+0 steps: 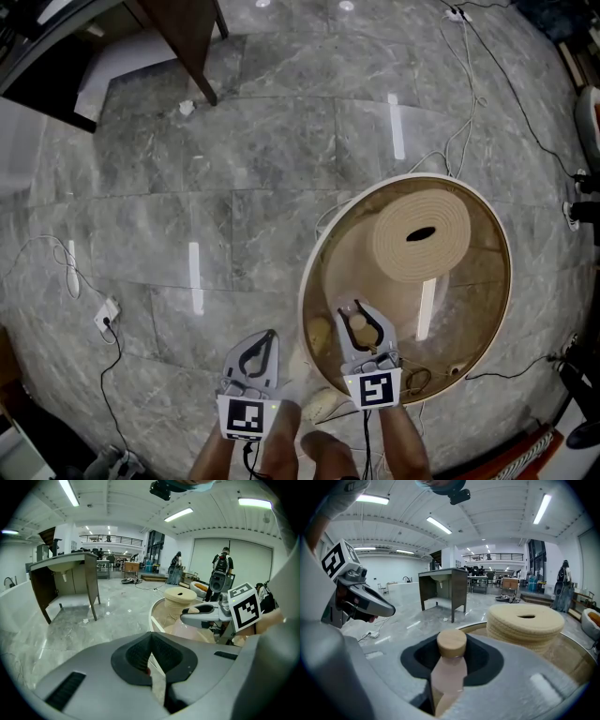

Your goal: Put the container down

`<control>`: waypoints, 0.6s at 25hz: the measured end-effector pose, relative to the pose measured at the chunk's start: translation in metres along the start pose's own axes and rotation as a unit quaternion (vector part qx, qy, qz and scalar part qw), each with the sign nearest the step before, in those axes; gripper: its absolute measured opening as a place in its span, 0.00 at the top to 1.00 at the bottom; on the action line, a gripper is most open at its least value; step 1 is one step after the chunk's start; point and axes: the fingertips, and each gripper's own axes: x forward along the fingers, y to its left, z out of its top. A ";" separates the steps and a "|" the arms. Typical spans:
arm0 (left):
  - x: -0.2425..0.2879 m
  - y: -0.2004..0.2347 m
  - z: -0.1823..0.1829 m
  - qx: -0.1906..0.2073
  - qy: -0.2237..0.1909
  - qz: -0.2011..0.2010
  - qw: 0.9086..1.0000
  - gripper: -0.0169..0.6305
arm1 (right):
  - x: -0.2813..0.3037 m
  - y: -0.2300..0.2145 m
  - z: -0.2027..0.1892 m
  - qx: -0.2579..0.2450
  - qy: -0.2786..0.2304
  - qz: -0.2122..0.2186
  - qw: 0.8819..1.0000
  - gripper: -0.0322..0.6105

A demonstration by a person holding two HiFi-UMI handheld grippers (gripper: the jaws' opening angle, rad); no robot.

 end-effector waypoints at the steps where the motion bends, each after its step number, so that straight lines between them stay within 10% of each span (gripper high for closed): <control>1: -0.001 0.001 0.000 0.000 0.000 0.002 1.000 0.95 | 0.000 0.000 0.000 -0.001 0.000 -0.001 1.000 0.75; 15: -0.015 -0.009 0.017 0.003 -0.002 0.007 1.000 0.95 | -0.014 0.007 0.019 0.022 -0.008 0.026 0.999 0.57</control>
